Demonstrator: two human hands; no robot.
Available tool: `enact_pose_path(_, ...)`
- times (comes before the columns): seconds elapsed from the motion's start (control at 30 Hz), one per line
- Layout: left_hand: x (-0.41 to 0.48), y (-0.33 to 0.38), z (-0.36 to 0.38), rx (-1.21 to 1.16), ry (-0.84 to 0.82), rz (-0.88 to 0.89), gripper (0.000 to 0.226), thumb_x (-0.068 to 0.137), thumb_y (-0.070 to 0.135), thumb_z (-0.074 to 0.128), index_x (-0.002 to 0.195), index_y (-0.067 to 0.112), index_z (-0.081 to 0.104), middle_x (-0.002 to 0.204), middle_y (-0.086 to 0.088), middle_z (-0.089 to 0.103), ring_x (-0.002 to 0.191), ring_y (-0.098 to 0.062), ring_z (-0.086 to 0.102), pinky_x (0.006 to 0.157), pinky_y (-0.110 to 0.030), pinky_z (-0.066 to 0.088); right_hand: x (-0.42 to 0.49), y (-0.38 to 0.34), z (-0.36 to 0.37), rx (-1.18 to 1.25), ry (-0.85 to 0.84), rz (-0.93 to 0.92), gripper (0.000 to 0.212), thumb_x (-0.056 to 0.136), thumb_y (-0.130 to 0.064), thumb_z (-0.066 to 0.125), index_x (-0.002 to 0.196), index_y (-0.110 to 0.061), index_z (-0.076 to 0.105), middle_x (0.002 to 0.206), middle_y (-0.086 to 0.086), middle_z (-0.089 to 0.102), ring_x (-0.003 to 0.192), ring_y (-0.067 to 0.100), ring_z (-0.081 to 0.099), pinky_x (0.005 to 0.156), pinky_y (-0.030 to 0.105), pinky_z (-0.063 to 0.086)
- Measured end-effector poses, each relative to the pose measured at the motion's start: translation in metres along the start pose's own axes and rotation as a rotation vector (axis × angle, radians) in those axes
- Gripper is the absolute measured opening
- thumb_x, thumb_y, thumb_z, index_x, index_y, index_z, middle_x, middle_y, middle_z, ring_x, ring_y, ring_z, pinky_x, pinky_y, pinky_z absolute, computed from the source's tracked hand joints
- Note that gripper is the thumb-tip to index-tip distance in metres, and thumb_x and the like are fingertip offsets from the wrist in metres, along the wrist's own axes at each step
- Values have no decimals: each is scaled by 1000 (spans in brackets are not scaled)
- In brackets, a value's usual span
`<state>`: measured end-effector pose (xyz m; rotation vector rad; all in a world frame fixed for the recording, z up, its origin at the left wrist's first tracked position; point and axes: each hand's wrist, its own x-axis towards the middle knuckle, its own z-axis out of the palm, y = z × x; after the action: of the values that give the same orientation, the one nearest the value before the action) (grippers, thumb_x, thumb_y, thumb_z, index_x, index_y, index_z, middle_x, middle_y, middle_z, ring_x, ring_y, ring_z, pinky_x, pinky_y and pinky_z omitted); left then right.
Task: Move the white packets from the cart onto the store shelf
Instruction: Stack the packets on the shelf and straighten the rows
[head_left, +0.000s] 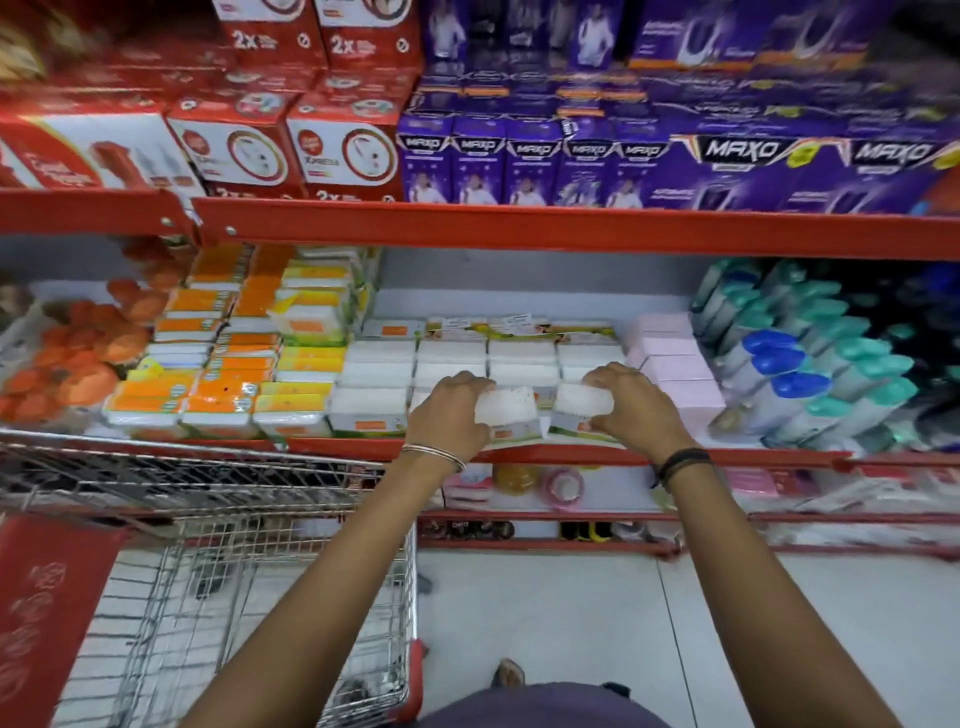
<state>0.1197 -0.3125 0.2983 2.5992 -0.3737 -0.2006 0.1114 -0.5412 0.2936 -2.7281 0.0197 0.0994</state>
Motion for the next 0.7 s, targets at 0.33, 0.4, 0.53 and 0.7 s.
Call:
enact_pose_path(0.33,45,35,49,101,39,47,58,79,-6,57,132,14,45,137,-6,48,129,-24,40,97,-37,48,27,36,9,-32,-21,49,57,73,-6,76,123,-12,51,129,7,54,120,27,49,93,38,49)
enact_pose_path(0.4,54,38,58,143,20,46,57,77,-8,57,130,11,47,133,-9,50,127,-26,41,95,-38,48,32,41,13,-51,-34,39,56,73,-3,75,123,-12,51,128,8,54,120,28,49,93,39,49)
enact_pose_path(0.53,66,34,76,169,-14,21,57,75,-14,57,128,7,50,128,-12,52,122,-28,45,93,-38,50,40,45,23,-100,-78,38,56,74,0,73,124,-11,51,129,10,51,122,29,46,96,40,48)
enact_pose_path(0.7,72,22,95,117,-13,56,58,74,-22,52,127,2,52,128,-16,48,119,-31,46,87,-39,56,38,46,36,-132,-73,77,47,78,7,63,120,-11,57,126,8,49,120,27,47,94,43,50)
